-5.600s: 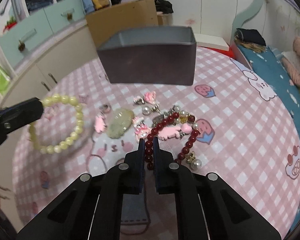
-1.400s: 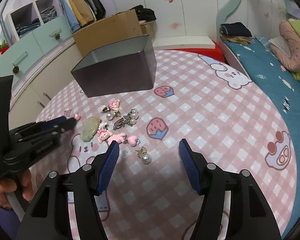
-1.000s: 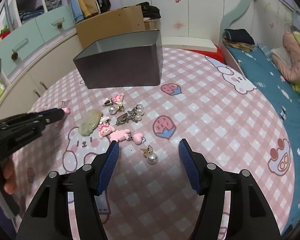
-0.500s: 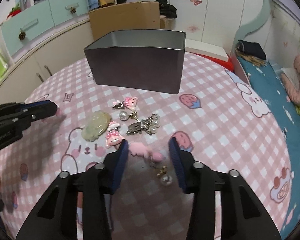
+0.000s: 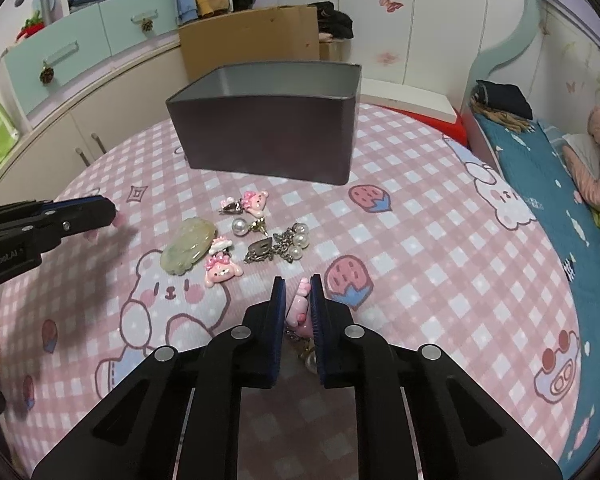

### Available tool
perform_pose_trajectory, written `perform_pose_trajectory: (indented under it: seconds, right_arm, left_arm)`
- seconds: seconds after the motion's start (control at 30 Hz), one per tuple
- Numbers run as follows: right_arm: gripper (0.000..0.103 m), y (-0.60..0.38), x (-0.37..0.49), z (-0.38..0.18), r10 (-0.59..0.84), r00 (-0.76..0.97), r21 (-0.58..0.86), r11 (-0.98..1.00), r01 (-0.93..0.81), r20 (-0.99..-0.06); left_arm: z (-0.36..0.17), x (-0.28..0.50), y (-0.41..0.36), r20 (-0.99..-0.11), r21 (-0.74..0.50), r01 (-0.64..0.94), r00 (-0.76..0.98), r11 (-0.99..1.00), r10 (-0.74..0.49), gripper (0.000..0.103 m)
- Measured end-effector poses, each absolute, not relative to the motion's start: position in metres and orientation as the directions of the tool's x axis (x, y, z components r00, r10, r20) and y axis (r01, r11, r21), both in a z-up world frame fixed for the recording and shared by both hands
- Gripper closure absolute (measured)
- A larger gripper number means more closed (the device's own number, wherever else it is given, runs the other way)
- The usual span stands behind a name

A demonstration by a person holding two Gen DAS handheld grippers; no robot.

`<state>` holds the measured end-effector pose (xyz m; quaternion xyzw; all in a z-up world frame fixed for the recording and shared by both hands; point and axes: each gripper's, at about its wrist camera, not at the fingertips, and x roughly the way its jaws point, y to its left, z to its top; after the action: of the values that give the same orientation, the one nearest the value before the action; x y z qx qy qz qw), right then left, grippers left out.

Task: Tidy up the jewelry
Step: 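Hold the pink charm in the left gripper while the right gripper grasps another pink charm, then carry both pink charms into the grey tin and open both grippers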

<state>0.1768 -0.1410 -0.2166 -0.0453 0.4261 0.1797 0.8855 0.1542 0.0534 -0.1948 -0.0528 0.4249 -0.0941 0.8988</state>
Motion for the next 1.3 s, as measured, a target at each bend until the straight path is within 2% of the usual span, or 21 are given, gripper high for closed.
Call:
perform_pose_trajectory:
  seconds: [0.17, 0.4, 0.63, 0.67, 0.73, 0.77, 0.93, 0.97, 1.13, 1.23, 1.3]
  right_arm:
    - [0.093, -0.148, 0.175, -0.195, 0.325, 0.589, 0.121, 0.926, -0.358, -0.74]
    - [0.093, -0.162, 0.179, -0.178, 0.362, 0.61, 0.173, 0.922, -0.348, -0.705]
    - [0.091, -0.149, 0.18, -0.197, 0.354, 0.532, 0.159, 0.912, -0.378, -0.769]
    - [0.088, -0.146, 0.179, -0.199, 0.352, 0.529, 0.151, 0.91, -0.385, -0.772]
    - [0.07, -0.139, 0.175, -0.202, 0.343, 0.526, 0.129, 0.907, -0.401, -0.778]
    - [0.055, -0.136, 0.173, -0.203, 0.33, 0.536, 0.108, 0.909, -0.404, -0.777]
    - [0.056, -0.128, 0.169, -0.207, 0.325, 0.526, 0.089, 0.901, -0.425, -0.786]
    - [0.06, -0.127, 0.168, -0.209, 0.324, 0.525, 0.085, 0.9, -0.428, -0.787]
    - [0.066, -0.121, 0.171, -0.218, 0.285, 0.52, 0.035, 0.898, -0.438, -0.805]
    - [0.078, -0.122, 0.172, -0.22, 0.3, 0.514, 0.049, 0.894, -0.445, -0.803]
    - [0.08, -0.122, 0.173, -0.219, 0.304, 0.51, 0.052, 0.892, -0.45, -0.805]
  left_arm:
    - [-0.182, 0.157, 0.051, -0.73, -0.213, 0.161, 0.629, 0.964, -0.266, 0.092]
    - [-0.166, 0.158, 0.049, -0.702, -0.212, 0.175, 0.657, 0.962, -0.274, 0.092]
    - [-0.174, 0.158, 0.05, -0.716, -0.22, 0.174, 0.64, 0.96, -0.281, 0.092]
    - [-0.174, 0.158, 0.051, -0.717, -0.222, 0.175, 0.638, 0.959, -0.282, 0.092]
    - [-0.175, 0.157, 0.051, -0.717, -0.223, 0.177, 0.636, 0.959, -0.285, 0.092]
    - [-0.176, 0.157, 0.051, -0.718, -0.224, 0.179, 0.634, 0.958, -0.286, 0.092]
    - [-0.177, 0.156, 0.053, -0.72, -0.229, 0.173, 0.632, 0.958, -0.287, 0.092]
    - [-0.178, 0.156, 0.053, -0.72, -0.232, 0.173, 0.631, 0.957, -0.289, 0.092]
    - [-0.178, 0.153, 0.053, -0.72, -0.238, 0.177, 0.628, 0.955, -0.296, 0.092]
    - [-0.178, 0.153, 0.053, -0.722, -0.238, 0.179, 0.624, 0.955, -0.297, 0.092]
    - [-0.178, 0.153, 0.053, -0.723, -0.24, 0.18, 0.622, 0.954, -0.3, 0.092]
